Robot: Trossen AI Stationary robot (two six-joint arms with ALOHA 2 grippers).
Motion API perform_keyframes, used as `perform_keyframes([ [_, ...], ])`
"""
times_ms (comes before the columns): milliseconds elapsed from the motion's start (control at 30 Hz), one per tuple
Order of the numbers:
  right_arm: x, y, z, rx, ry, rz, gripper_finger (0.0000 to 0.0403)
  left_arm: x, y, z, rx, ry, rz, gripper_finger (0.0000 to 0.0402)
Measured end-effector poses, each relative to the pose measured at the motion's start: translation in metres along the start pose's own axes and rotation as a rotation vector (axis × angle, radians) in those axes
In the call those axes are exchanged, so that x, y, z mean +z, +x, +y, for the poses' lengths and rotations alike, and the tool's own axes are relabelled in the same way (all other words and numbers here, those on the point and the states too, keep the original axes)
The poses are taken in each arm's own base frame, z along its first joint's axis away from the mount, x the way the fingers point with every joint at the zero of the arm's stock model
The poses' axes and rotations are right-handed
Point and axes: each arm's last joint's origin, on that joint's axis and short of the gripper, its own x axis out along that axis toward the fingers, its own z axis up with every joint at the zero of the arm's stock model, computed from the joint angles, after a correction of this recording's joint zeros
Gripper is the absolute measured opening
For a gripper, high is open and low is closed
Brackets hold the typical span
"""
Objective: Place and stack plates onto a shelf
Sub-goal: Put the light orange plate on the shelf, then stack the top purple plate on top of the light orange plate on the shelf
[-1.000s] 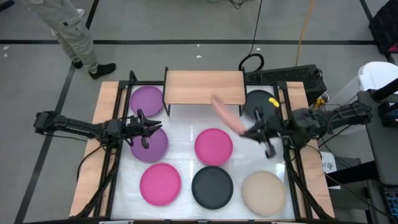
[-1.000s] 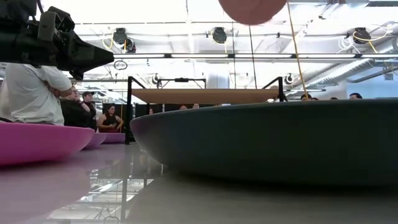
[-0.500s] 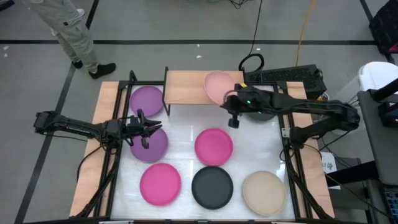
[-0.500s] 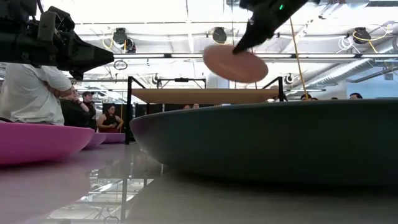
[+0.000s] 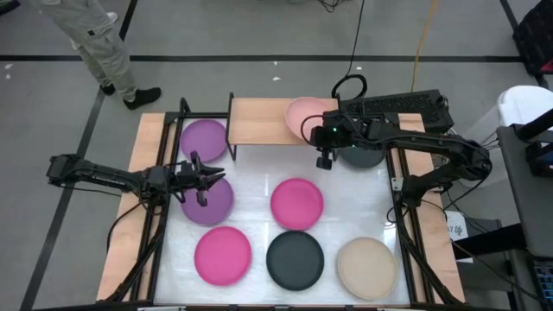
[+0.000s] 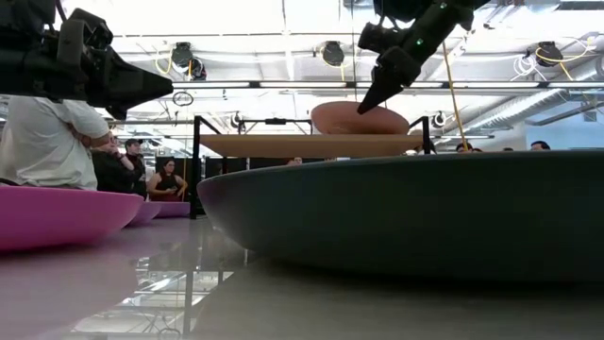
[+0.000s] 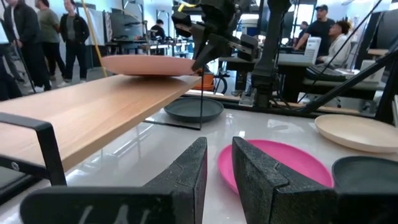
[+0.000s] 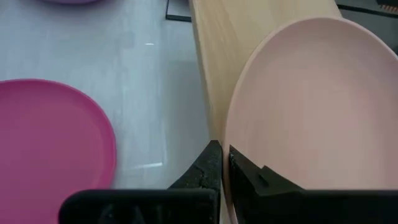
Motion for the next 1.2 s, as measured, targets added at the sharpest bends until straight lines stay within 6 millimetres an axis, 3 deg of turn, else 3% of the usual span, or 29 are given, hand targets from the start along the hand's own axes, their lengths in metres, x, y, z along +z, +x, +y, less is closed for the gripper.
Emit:
perform_keyframes([
  [300, 0.000, 0.000, -0.001, 0.010, -0.007, -0.003, 0.0004, 0.000, 0.000, 0.000, 0.000, 0.007, 0.000, 0.0079],
  [933, 0.001, -0.001, 0.004, 0.025, 0.029, -0.004, 0.0111, 0.000, 0.000, 0.000, 0.000, 0.004, -0.003, 0.0079],
  [1200, 0.010, -0.015, 0.017, 0.044, -0.004, -0.085, 0.0117, 0.000, 0.000, 0.000, 0.000, 0.009, -0.004, 0.0079],
])
